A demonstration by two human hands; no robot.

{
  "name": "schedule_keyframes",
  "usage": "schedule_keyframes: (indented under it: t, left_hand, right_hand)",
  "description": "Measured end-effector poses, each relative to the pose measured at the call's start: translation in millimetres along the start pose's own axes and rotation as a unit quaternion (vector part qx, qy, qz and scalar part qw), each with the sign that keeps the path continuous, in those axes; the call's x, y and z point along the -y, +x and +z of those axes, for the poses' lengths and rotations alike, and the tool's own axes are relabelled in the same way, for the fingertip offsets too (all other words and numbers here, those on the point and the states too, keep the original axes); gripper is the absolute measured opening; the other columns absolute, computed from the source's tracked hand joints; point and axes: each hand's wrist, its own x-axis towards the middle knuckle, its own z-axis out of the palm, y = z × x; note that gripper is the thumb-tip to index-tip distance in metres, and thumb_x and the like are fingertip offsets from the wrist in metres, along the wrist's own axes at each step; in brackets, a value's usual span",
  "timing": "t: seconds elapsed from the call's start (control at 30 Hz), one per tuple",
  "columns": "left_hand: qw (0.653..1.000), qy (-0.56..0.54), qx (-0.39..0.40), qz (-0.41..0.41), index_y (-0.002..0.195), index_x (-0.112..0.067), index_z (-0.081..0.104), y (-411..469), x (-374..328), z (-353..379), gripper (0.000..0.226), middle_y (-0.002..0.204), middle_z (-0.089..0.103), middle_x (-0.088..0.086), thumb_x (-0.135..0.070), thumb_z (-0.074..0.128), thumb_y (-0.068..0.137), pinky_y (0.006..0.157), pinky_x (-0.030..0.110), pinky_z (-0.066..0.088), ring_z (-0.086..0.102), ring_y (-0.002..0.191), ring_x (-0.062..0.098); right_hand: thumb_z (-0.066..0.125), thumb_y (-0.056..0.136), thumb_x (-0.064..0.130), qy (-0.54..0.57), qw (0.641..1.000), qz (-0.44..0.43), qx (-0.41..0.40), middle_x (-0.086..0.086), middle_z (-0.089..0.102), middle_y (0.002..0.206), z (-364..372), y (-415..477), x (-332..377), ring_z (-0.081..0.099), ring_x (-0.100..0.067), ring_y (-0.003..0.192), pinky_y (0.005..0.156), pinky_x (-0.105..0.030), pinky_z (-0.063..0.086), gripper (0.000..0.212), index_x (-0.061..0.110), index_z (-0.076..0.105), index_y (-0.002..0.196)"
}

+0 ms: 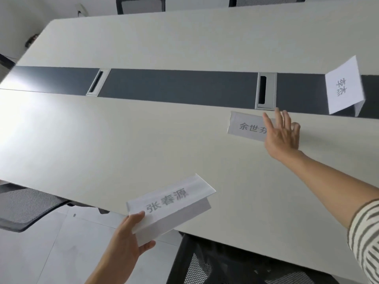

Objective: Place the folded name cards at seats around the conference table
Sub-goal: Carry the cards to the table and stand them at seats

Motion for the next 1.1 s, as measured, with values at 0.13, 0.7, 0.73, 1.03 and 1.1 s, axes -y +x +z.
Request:
schedule_keyframes:
  t: [0.13, 0.7, 0.73, 1.03, 1.1]
  left_hand:
    - [1.000, 0.010, 0.010, 0.002, 0.120, -0.014, 0.060, 6, -6, 9, 0.074, 0.104, 0.068, 0.007, -0.041, 0.073, 0.052, 0.066, 0.037, 0.046, 0.060, 0.086, 0.022]
    - [0.999, -0.051, -0.010, 0.010, 0.120, -0.012, 0.060, -12, 11, 6, 0.045, 0.103, 0.065, 0.009, -0.027, 0.057, 0.077, 0.061, 0.035, 0.045, 0.056, 0.081, 0.023]
    - [0.998, -0.054, -0.012, 0.012, 0.120, -0.012, 0.060, -16, 12, 6, 0.045, 0.103, 0.065, 0.009, -0.027, 0.057, 0.077, 0.061, 0.035, 0.045, 0.056, 0.081, 0.023]
    - [0.991, -0.104, -0.023, 0.082, 0.120, -0.013, 0.060, -62, 29, -18, 0.046, 0.099, 0.069, 0.006, -0.025, 0.059, 0.076, 0.068, 0.038, 0.044, 0.058, 0.081, 0.021]
    - [0.986, -0.118, -0.029, 0.111, 0.119, -0.014, 0.061, -76, 35, -30, 0.049, 0.098, 0.069, 0.004, -0.023, 0.066, 0.070, 0.069, 0.038, 0.045, 0.060, 0.079, 0.020]
  right_hand:
    - [0.049, 0.086, 0.010, 0.012, 0.998, 0.009, 0.057, -0.009, -0.004, 0.162, 7, 13, 2, -0.006, -0.033, 0.148, 0.113, -0.049, 0.021, 0.085, 0.026, -0.002, 0.152]
    - [0.051, 0.083, 0.008, -0.015, 0.993, -0.022, 0.114, -0.011, 0.000, 0.162, -16, 57, 6, -0.002, -0.036, 0.148, 0.113, -0.058, 0.017, 0.088, 0.025, -0.003, 0.152]
    - [0.052, 0.083, 0.009, -0.012, 0.993, -0.024, 0.111, -0.011, 0.002, 0.162, -19, 57, 5, 0.001, -0.036, 0.147, 0.112, -0.058, 0.019, 0.087, 0.025, 0.000, 0.151]
    - [0.051, 0.087, 0.029, 0.210, 0.961, -0.181, -0.005, -0.009, 0.066, 0.123, -82, -7, 92, 0.060, -0.031, 0.112, 0.093, -0.041, 0.046, 0.039, 0.014, 0.062, 0.121]
    - [0.059, 0.087, 0.036, 0.321, 0.917, -0.225, 0.070, 0.000, 0.073, 0.106, -99, -51, 128, 0.066, -0.021, 0.097, 0.088, -0.035, 0.051, 0.031, 0.018, 0.067, 0.112]
